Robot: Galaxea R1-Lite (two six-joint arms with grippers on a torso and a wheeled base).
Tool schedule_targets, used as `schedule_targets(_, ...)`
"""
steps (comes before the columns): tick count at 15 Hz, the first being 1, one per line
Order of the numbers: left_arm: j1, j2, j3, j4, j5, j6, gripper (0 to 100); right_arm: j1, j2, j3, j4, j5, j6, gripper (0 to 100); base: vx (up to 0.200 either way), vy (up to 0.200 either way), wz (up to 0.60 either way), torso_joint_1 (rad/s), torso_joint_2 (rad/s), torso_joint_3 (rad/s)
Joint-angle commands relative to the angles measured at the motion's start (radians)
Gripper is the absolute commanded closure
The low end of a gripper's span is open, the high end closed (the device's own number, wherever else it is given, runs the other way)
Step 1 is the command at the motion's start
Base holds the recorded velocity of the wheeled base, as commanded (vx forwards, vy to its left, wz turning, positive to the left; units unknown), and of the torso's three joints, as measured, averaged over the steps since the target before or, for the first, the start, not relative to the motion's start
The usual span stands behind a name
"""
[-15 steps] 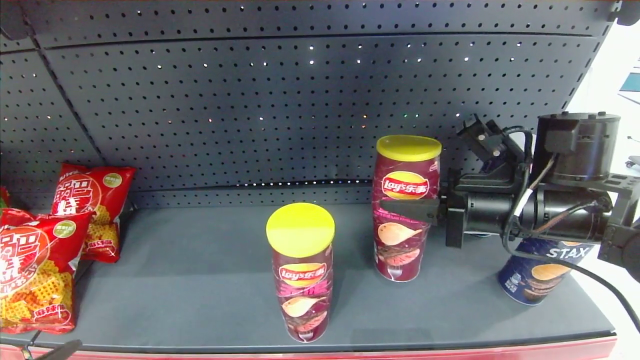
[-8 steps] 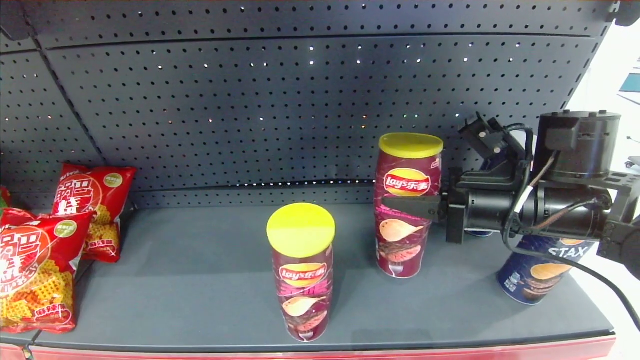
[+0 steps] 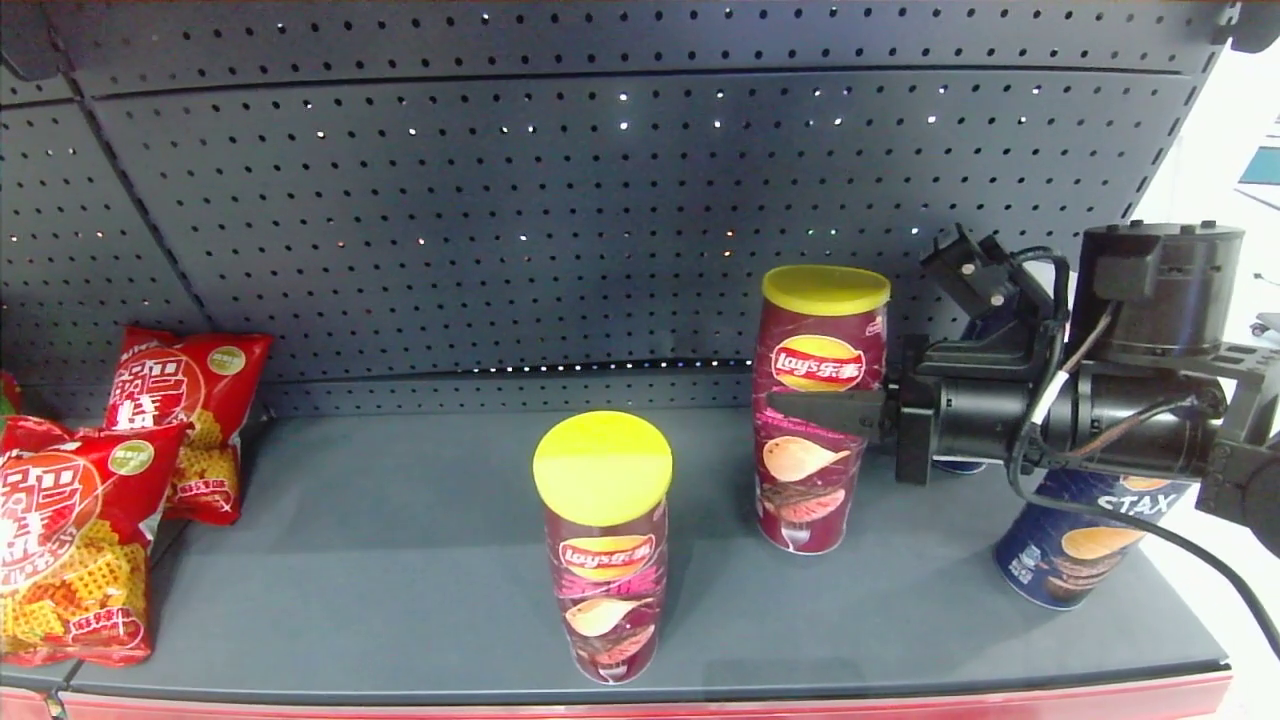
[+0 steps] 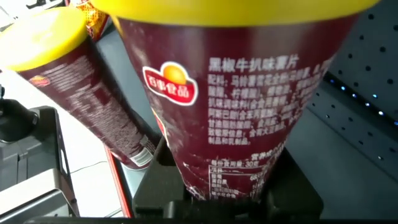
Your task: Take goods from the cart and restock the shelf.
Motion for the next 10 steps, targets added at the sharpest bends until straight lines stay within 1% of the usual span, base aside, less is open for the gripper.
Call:
schedule_targets(1,-0.005,-0.017,0.003,-0.002,0.028,0.005,0,0.0,0.001,-0.001,0.0,0.001,0.0,100,0.0,0.0,0.0,0.0,0.0,0.0)
schedule_targets(2,-0.005,-0.017,0.003,-0.003,0.029,0.027,0,0.0,0.001,-0.002,0.0,-0.001,-0.002,100,0.0,0.0,0.0,0.0,0.0,0.0)
schedule_targets(3,-0.005,-0.017,0.003,0.0,0.037,0.067,0,0.0,0.001,-0.002,0.0,-0.001,-0.002,100,0.0,0.0,0.0,0.0,0.0,0.0)
schedule_targets(5,-0.005,-0.017,0.003,0.002,0.052,0.08,0,-0.001,-0.008,0.004,0.0,-0.001,0.0,100,0.0,0.0,0.0,0.0,0.0,0.0)
schedule_targets(6,-0.005,-0.017,0.003,0.002,0.051,0.1,0,-0.001,-0.013,0.004,0.0,-0.001,0.0,100,0.0,0.0,0.0,0.0,0.0,0.0)
schedule_targets(7,-0.005,-0.017,0.003,0.002,0.072,0.111,0,-0.001,-0.015,0.004,0.0,-0.002,0.0,100,0.0,0.0,0.0,0.0,0.0,0.0)
schedule_targets(8,-0.005,-0.017,0.003,0.002,0.144,0.111,0,-0.001,-0.015,0.004,0.0,-0.002,0.0,100,0.0,0.0,0.0,0.0,0.0,0.0)
schedule_targets(9,-0.029,-0.057,0.002,0.069,0.215,0.091,0,-0.001,-0.015,0.004,0.0,-0.002,0.0,100,0.0,0.0,0.0,0.0,0.0,0.0)
schedule_targets(10,-0.034,-0.074,-0.001,0.075,0.22,0.077,0,-0.001,-0.015,0.002,0.0,-0.002,0.0,100,0.0,0.0,0.0,0.0,0.0,0.0)
